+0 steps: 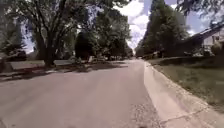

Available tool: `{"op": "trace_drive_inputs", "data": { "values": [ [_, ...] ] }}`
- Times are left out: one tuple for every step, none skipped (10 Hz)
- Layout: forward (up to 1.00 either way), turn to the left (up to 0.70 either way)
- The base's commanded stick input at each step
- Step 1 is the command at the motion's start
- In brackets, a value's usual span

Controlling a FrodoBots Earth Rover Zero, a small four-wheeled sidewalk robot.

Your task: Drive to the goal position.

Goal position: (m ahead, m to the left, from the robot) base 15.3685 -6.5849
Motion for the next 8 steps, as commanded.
{"op": "trace_drive_inputs", "data": {
  "values": [
    [0.70, 0.00],
    [0.70, 0.00],
    [0.70, 0.00],
    [0.70, 0.00],
    [0.70, 0.00],
    [0.70, 0.00],
    [0.70, 0.00],
    [0.70, 0.00]
  ]
}}
